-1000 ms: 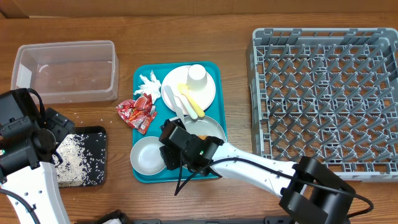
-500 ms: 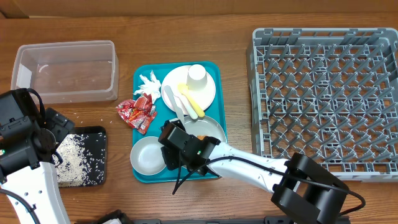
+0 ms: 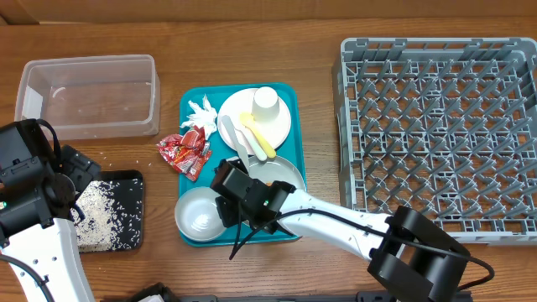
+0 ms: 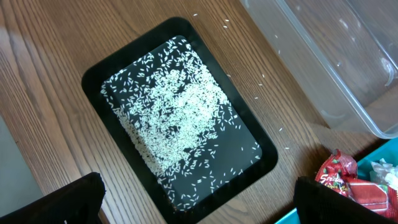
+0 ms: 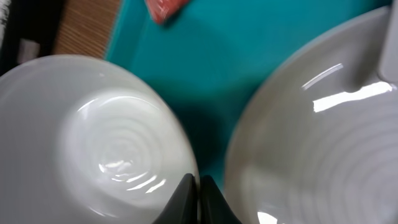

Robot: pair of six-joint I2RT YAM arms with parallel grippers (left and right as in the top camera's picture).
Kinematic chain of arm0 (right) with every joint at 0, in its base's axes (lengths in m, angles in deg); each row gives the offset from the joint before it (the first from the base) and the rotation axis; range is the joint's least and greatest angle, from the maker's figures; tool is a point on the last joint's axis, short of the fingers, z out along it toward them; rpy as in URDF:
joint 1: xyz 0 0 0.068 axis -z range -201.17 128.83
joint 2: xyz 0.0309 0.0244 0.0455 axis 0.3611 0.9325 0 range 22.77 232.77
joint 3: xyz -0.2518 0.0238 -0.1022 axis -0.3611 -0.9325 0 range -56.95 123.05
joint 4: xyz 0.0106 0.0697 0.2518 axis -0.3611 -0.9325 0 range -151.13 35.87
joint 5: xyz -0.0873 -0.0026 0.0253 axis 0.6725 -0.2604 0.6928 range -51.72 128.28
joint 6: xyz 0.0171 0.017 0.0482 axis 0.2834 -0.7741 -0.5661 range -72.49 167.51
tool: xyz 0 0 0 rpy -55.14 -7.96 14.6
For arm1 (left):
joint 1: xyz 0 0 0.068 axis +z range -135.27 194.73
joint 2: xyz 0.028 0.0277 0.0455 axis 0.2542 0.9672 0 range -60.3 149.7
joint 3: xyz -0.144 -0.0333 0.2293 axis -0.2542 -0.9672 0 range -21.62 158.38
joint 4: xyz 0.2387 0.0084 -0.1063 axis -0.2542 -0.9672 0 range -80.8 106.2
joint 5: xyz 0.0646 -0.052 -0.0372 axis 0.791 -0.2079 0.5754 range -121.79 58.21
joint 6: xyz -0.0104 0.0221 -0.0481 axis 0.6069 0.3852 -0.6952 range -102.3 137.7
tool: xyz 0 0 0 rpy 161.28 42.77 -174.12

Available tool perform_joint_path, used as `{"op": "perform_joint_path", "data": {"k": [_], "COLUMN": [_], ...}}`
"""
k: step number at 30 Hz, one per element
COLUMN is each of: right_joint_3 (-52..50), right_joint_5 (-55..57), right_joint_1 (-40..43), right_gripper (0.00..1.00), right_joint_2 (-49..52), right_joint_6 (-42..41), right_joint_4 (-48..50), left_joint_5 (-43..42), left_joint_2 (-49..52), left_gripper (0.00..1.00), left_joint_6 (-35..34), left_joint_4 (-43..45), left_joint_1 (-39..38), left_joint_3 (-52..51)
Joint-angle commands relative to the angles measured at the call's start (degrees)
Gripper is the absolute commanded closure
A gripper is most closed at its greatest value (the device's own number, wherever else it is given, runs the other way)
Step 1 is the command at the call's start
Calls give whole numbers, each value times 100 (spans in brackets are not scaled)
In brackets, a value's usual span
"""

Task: Sort waste into correct bins and load items into the dishwasher rack
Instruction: 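Grasp the white bowl rim with the right gripper and lift, then carry the bowl into the dish rack and lower it with the right gripper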

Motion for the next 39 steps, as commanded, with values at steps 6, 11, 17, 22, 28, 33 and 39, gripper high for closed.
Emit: {"op": "perform_joint_path", "data": {"k": [6,11,17,22,28,33,39], "right_joint_3": [949,1530,2046,2050,2050,2050,2050], "right_joint_5": [-109,109,560,581,1648,3644,5368], "right_joint_1": [17,376,1495,2712,3945,4291,4286], "right_gripper": [96,96,96,96,96,96,96], "right_joint_2": [-50,-407,-1189,-1742,-2131,-2214,-2212], "right_joint_6": [17,79,365,678,931,922,855], "right_joint_4": [-448,-1123,-2144,-2553,-3056,-3414,-3482], "left_joint_5": [118,118,118,118,118,118,118], "left_joint_2": [-35,-35,-35,-35,-35,-35,-35], "left_gripper": [0,0,0,0,0,0,0], "left_joint_6": [-76,-76,-76,-76,-76,-76,-76], "left_joint_4": [2,2,2,2,2,2,2], "left_joint_1": [24,24,24,24,24,24,24], "left_joint_3": [-9,-9,-9,-9,-9,-9,-9]}}
